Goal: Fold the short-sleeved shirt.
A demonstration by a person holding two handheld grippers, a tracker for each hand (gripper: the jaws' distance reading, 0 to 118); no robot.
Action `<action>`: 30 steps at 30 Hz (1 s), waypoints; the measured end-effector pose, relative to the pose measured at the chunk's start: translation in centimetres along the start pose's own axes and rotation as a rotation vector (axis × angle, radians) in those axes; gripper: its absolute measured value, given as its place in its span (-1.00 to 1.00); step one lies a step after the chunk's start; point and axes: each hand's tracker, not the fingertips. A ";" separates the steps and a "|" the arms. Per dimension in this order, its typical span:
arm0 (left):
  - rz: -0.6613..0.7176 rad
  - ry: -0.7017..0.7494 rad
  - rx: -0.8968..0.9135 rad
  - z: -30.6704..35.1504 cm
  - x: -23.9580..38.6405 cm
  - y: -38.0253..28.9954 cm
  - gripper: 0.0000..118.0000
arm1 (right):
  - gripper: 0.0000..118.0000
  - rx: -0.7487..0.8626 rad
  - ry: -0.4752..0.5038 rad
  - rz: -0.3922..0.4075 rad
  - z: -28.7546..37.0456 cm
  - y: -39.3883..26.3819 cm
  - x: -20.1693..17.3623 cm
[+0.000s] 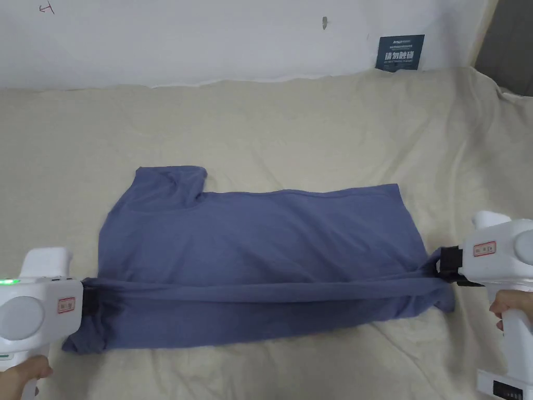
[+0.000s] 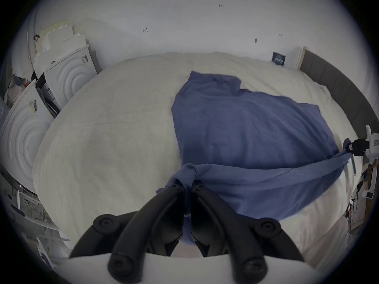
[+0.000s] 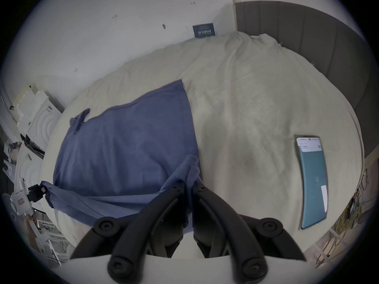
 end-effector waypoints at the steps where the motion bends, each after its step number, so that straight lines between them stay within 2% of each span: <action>1: -0.006 0.001 0.000 -0.6 0.0 0.1 -0.89 | -0.82 -0.002 0.006 0.015 -0.5 0.1 -0.2; 2: -0.004 0.002 -0.001 -1.3 -0.1 -0.1 -0.86 | -0.60 -0.014 0.011 0.036 -0.9 0.2 -0.3; 3: -0.009 -0.002 0.003 -1.5 -0.2 -0.2 -0.71 | -0.16 -0.018 0.002 0.055 -1.1 0.3 -0.4; 4: -0.008 0.000 0.012 -1.5 -0.2 -0.3 -0.21 | 0.54 -0.012 0.000 0.067 -1.2 0.3 -0.4; 5: 0.003 -0.002 0.017 -1.4 -0.3 -0.3 0.20 | 0.86 -0.006 -0.009 0.073 -1.2 0.2 -0.3; 6: 0.027 -0.017 0.010 -0.4 -0.2 -0.2 0.42 | 0.94 0.003 -0.012 0.082 -1.0 0.1 -0.2; 8: 0.099 -0.085 0.049 0.6 -0.7 -0.6 0.47 | 0.93 0.075 0.008 0.086 0.3 -0.2 0.2; 10: 0.136 -0.093 0.077 1.3 -1.6 -1.0 0.47 | 0.93 0.092 0.018 0.075 1.6 -0.4 0.5; 13: 0.125 -0.087 0.118 4.0 -1.4 -2.2 0.45 | 0.85 0.157 0.045 0.058 4.6 -1.4 0.5; 16: 0.007 -0.016 0.150 7.3 -0.1 -4.2 0.42 | 0.80 0.175 0.078 0.102 7.3 -3.2 -0.1; 17: -0.033 -0.017 0.148 8.3 0.3 -4.8 0.35 | 0.70 0.186 0.075 0.144 8.2 -4.0 -0.4; 18: -0.050 -0.022 0.160 9.4 0.9 -5.8 0.17 | 0.52 0.203 0.058 0.177 9.0 -4.8 -0.8; 20: -0.015 -0.033 0.196 11.3 1.2 -7.8 -0.78 | -0.28 0.245 0.024 0.232 10.2 -6.7 -1.8; 21: 0.023 -0.020 0.232 11.9 1.4 -8.9 -0.99 | -0.66 0.263 0.016 0.242 10.6 -7.7 -2.1; 22: 0.029 -0.042 0.221 12.6 1.6 -9.6 -0.99 | -0.84 0.262 0.026 0.227 10.6 -8.5 -2.2; 23: 0.019 -0.104 0.172 12.3 1.5 -10.1 -0.99 | -0.86 0.250 0.052 0.206 10.7 -9.2 -2.2; 25: 0.046 -0.087 0.137 11.6 1.5 -11.2 -1.00 | -1.00 0.205 0.148 0.164 10.5 -10.4 -2.3; 26: 0.033 -0.078 0.140 11.0 1.1 -11.8 -1.00 | -1.00 0.205 0.147 0.136 10.3 -11.0 -2.4; 30: 0.082 -0.073 0.136 10.7 0.6 -12.2 -1.00 | -1.00 0.165 0.126 0.184 9.4 -12.1 -2.9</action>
